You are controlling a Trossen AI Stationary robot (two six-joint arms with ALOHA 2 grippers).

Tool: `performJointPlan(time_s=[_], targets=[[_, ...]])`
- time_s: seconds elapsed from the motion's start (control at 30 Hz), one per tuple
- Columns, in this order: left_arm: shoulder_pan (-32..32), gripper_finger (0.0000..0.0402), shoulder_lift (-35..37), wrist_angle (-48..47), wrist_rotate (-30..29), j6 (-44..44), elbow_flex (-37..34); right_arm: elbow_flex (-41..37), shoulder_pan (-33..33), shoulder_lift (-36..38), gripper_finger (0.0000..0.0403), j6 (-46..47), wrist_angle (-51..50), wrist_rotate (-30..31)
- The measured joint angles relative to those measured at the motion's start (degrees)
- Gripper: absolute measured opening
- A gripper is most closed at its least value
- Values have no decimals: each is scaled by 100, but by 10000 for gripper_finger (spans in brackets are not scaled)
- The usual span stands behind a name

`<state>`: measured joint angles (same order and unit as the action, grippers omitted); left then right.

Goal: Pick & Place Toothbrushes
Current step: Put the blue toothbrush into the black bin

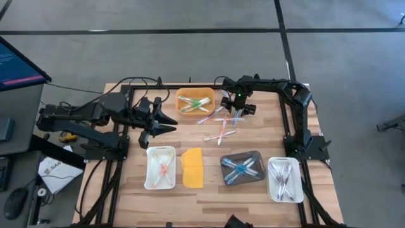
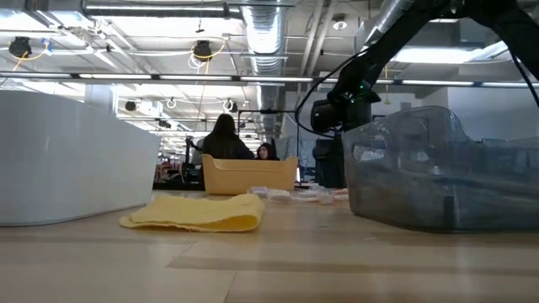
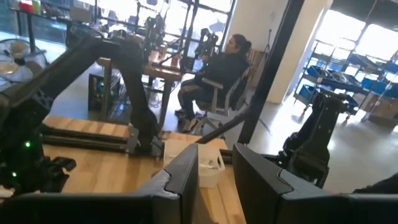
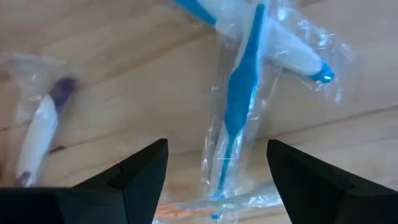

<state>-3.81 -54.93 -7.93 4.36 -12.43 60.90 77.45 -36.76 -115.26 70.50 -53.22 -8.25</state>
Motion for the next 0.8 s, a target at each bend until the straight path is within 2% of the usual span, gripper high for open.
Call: performJointPlan(time_s=[0.23, 0.37, 0.6, 0.8], targets=[[0, 95, 171, -204, -62, 7, -4, 7, -91, 7, 266, 377, 115, 145], [0, 95, 247, -374, -114, 11, -7, 7, -94, 7, 238, 498, 117, 229], [0, 95, 318, -403, -114, 7, -2, 7, -104, -26, 124, 409, 129, 237], [0, 95, 331, -528, -114, 9, -2, 7, -56, -26, 28, -39, 110, 236]])
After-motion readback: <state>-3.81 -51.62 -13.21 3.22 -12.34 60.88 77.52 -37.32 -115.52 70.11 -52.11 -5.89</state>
